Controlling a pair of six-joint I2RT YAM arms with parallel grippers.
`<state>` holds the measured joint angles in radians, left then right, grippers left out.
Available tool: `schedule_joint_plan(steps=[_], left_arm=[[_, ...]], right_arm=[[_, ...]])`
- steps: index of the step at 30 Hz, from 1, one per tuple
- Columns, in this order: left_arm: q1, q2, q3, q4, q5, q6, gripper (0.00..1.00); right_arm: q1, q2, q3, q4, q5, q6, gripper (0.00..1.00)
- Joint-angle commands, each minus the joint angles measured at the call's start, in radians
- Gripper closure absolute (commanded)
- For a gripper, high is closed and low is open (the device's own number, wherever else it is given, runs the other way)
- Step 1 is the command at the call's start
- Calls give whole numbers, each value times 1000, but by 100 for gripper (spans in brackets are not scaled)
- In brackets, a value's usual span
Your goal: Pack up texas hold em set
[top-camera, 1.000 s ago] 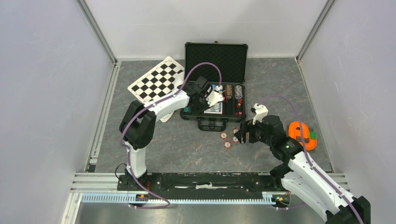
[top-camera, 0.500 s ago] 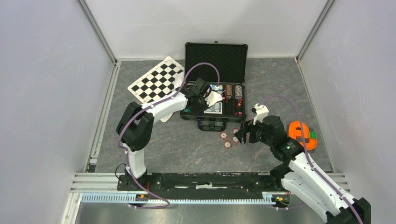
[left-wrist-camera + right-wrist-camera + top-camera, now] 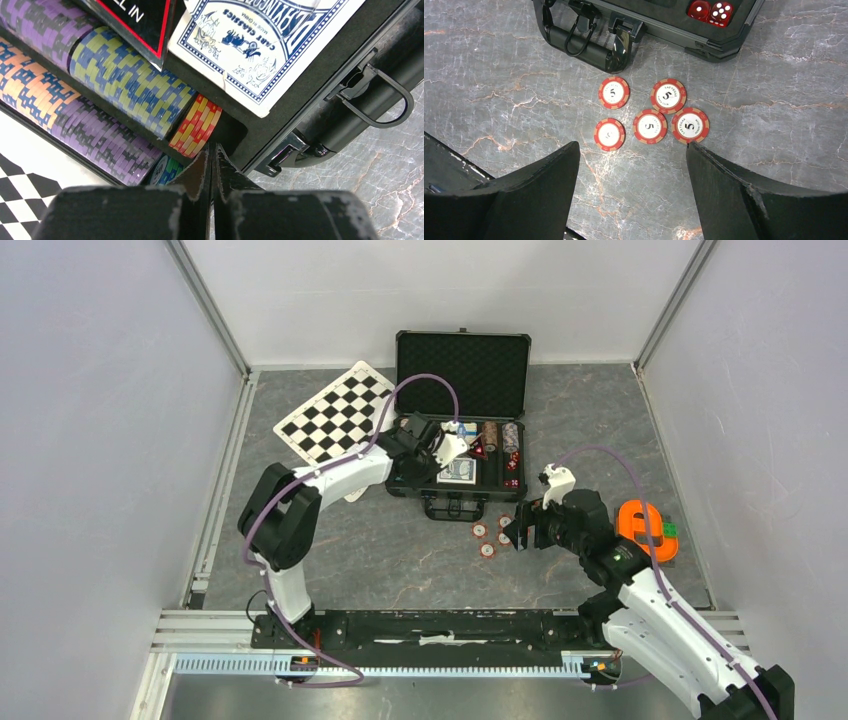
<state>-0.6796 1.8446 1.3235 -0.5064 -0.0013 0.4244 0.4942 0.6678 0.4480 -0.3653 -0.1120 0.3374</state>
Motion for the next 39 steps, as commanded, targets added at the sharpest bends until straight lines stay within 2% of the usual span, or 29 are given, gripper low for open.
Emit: schedule_joint_plan(steps=[1,5,11,16,20,26,31,39], left_arm=[[11,-73,-63,145,-3,-81,96],[11,-113,-165,288,-3,-128,95],[11,-162,-290,479,29,-165,95],[11,-160,-297,501,17,-181,94],[11,-156,-301,556,18,-213,95],[11,-166,-343,605,-18,-218,95],[11,-177,-379,632,-27,-208,95],[11,-229,-400,628,-56,-191,94]], right_arm=[[-5,-12,-11,10,7,6,16],[-6,13,-9,1,7,-21,16],[-5,102,71,-91,88,-95,15],[-4,124,62,-91,89,-59,16],[-5,166,83,-124,152,-46,17],[-5,294,144,-146,244,-43,23],[-4,390,160,-116,253,-65,28],[7,510,192,-73,269,-105,30]])
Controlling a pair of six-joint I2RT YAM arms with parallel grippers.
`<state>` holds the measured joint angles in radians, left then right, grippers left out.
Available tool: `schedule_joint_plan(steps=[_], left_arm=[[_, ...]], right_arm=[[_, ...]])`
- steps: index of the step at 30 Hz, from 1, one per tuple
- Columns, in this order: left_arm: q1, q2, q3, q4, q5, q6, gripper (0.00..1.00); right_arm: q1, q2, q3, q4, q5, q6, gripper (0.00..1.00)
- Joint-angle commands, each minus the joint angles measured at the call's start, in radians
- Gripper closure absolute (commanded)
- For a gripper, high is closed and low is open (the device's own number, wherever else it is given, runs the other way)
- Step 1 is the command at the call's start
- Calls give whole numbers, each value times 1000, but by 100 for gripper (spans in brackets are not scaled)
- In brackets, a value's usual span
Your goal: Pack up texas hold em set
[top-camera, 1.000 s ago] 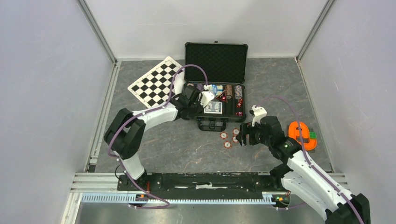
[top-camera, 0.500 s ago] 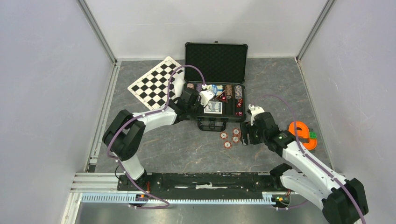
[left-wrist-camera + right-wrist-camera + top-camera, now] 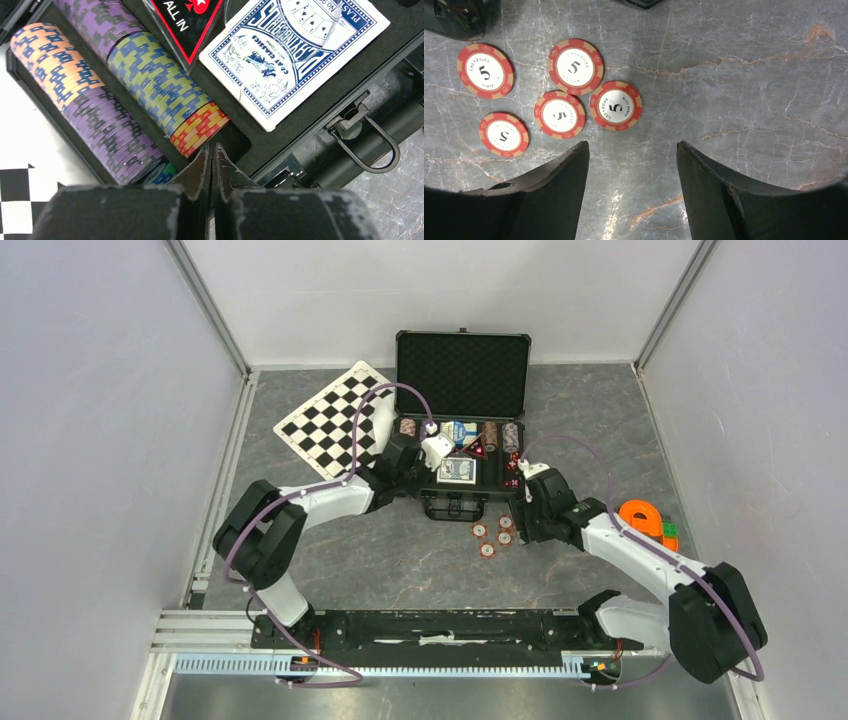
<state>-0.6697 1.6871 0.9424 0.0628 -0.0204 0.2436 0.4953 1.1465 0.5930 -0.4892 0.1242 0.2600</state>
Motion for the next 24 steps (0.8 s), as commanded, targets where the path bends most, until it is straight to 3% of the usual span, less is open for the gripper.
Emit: schedule_joint_plan(steps=[1,6,24], left_arm=[[1,-79,-26,67,-43,-8,94],[1,-81,-33,73,-60,-3,94],[-1,-75,-28,58,-20,0,93]], right_arm=[[5,46,48,59,32,-29,32],[4,112,53,91,30,-28,40],[-12,201,36,155,25,-8,40]])
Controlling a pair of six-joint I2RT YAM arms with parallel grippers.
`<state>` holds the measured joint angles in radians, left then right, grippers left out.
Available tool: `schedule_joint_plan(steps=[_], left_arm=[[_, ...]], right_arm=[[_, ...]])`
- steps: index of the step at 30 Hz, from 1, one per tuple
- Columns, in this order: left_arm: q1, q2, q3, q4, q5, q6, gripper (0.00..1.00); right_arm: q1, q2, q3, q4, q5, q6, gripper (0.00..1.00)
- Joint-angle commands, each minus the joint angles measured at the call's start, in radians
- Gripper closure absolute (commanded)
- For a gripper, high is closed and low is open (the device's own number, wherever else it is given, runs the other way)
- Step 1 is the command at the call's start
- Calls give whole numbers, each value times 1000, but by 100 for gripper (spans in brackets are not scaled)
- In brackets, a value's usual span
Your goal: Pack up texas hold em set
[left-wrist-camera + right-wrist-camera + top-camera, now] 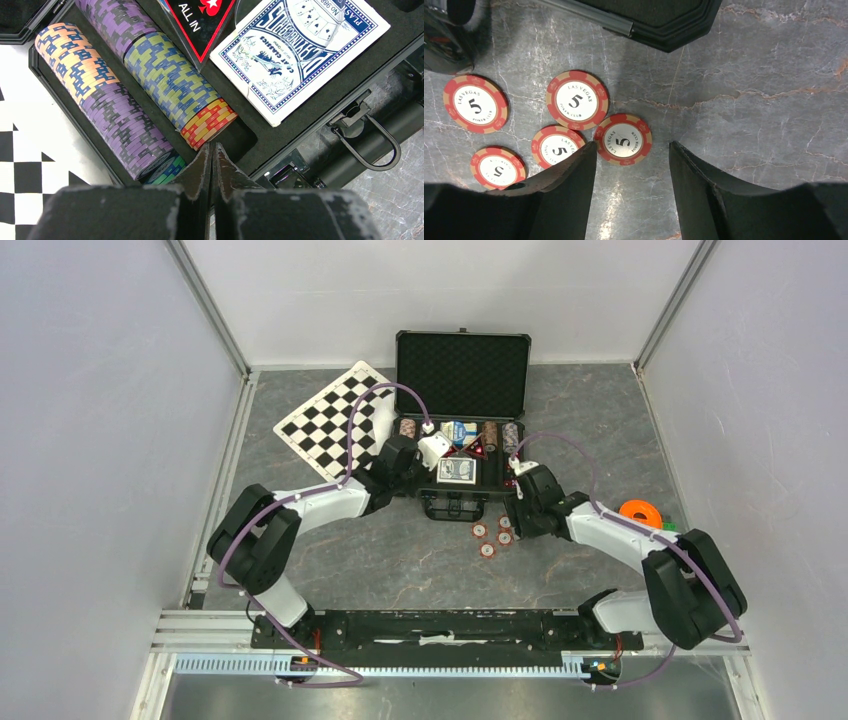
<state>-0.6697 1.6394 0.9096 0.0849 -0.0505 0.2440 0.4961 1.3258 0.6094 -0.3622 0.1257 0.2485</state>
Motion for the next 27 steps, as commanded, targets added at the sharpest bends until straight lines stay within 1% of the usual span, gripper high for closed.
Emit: schedule_joint_plan(steps=[1,3,5,8,12,13,14,17,24,26,27], left_arm=[[-1,-29,5,36,12,-2,93],[-1,-31,2,41,17,-4,93],[-1,-29,1,47,15,-5,93],[-1,-31,-4,53,17,-7,93],[-1,-40,-11,64,18,-7,93],[-1,-41,-12,64,18,-7,93],[-1,-41,-12,64,18,-7,93],[-1,-41,-12,64,20,-5,93],[-1,-38,-12,63,23,-3,93],[-1,-35,-9,60,23,-4,93],[-1,-35,-8,58,24,-4,93]], right_arm=[[-16,23,17,36,19,4,40],[-21,29,12,46,7,5,41],[-29,41,14,49,-7,5,45],[-33,48,12,48,-19,5,54],[-33,23,12,35,-22,1,55],[-33,17,15,28,-25,-1,60],[-34,15,19,19,-26,-2,63],[-35,-1,38,-7,-26,-5,61],[-35,-113,89,-99,-42,-12,59],[-35,-118,93,-107,-39,-16,56],[-34,-112,93,-107,-35,-20,52]])
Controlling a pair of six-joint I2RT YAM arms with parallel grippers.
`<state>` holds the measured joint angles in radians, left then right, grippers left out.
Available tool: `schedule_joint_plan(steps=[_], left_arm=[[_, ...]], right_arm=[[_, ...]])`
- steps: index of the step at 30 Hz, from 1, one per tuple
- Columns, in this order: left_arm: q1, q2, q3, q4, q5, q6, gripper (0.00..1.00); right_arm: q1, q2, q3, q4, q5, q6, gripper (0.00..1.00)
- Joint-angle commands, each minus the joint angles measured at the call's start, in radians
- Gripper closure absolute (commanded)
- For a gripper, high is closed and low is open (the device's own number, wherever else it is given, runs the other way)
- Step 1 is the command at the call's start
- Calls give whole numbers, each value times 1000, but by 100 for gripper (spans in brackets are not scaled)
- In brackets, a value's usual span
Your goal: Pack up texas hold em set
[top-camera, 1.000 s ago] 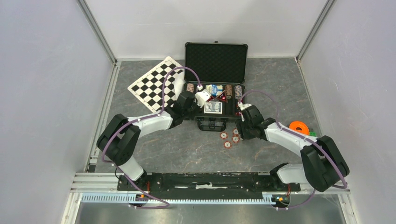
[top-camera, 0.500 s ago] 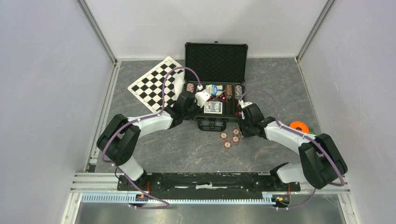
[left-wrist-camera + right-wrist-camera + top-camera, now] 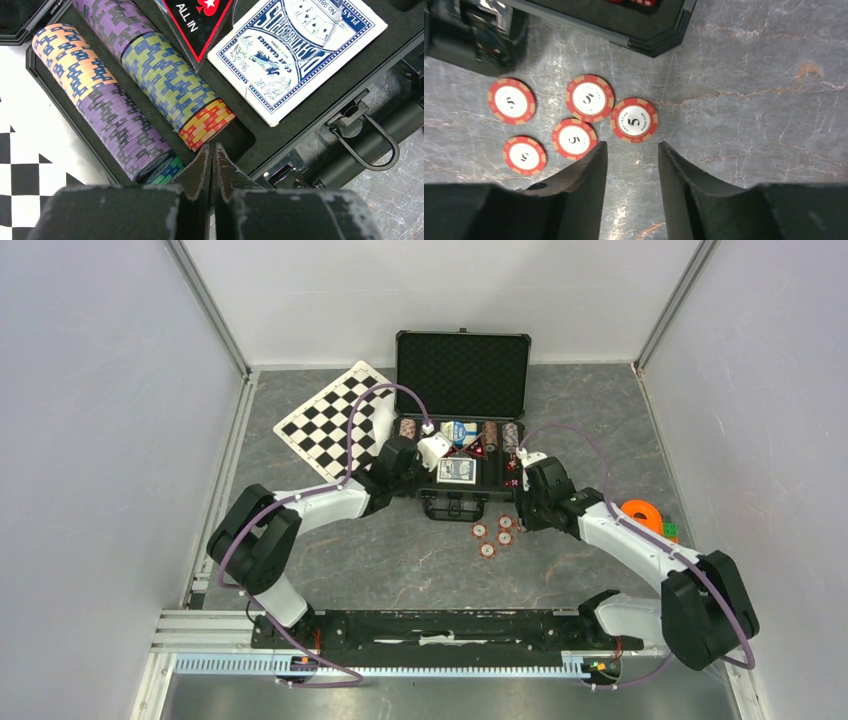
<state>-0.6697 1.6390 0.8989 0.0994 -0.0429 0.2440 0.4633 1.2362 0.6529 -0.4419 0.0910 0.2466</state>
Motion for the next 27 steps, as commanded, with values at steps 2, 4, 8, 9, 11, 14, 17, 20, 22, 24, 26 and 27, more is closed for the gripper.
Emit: schedule_joint_plan(steps=[2,4,8,9,11,14,17,20,22,24,26,27], left_arm=[[-1,-36,3,43,18,-5,93],[-1,-36,2,43,17,-3,93],[-1,-39,0,42,16,-2,93],[-1,-39,0,42,18,-3,93],[-1,-40,0,43,17,-2,93],[-1,-34,1,43,17,-2,93],[-1,-29,3,42,20,-2,93],[-1,-29,3,42,20,0,93],[-1,-27,3,40,18,1,93],[-1,-24,4,40,18,3,93],[-1,-21,5,40,20,2,93],[-1,-20,6,39,20,2,93]], right_arm=[[-2,1,55,-21,12,-22,46],[-4,22,60,0,15,-19,45],[-24,77,82,18,-19,-23,46],[-27,86,85,20,-25,-25,46],[-33,105,91,20,-42,-30,45],[-38,129,106,0,-48,-38,43],[-40,158,124,-27,-61,-48,42],[-40,184,148,-50,-77,-56,41],[-39,203,165,-69,-69,-59,40],[-39,225,180,-91,-54,-62,40],[-38,240,186,-100,-55,-64,41],[-39,246,186,-104,-53,-65,41]])
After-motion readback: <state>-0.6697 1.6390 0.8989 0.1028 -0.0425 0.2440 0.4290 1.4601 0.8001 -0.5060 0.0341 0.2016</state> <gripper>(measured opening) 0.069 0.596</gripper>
